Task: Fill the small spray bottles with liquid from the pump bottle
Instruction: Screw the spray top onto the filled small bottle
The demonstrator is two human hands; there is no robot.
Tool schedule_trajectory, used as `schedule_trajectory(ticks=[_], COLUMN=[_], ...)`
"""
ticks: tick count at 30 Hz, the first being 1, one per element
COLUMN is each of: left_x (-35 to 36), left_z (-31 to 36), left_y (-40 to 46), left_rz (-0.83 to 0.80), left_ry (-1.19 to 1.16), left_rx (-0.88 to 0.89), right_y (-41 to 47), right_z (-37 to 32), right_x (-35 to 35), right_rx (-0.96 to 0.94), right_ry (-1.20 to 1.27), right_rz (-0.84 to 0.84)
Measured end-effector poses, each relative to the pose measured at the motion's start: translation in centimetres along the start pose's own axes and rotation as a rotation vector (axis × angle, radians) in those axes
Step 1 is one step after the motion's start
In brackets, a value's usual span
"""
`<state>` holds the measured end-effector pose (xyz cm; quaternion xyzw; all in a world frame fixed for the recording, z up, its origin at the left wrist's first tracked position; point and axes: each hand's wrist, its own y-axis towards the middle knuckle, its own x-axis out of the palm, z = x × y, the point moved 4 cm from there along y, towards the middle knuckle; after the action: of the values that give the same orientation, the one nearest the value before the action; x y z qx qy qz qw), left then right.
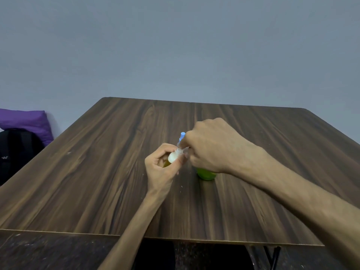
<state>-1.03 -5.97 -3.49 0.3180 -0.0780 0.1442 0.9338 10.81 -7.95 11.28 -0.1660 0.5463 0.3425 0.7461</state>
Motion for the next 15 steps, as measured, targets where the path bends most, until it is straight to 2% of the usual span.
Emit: schedule_trajectory(ticks=[10, 15], left_x=[2.1, 2.4], left_z=[-0.6, -1.4], left_y=[-1.5, -1.8], left_rz=[0.007, 0.003], left_ry=[-0.071, -0.092], left_rx=[-0.082, -0.105], right_y=[2.0, 3.7], right_z=[-0.3, 1.3], right_x=[-0.9, -1.0], right_rx=[-0.119, -0.116], right_ry=[-0.056, 0.207], right_rz=[-0.222, -0.313])
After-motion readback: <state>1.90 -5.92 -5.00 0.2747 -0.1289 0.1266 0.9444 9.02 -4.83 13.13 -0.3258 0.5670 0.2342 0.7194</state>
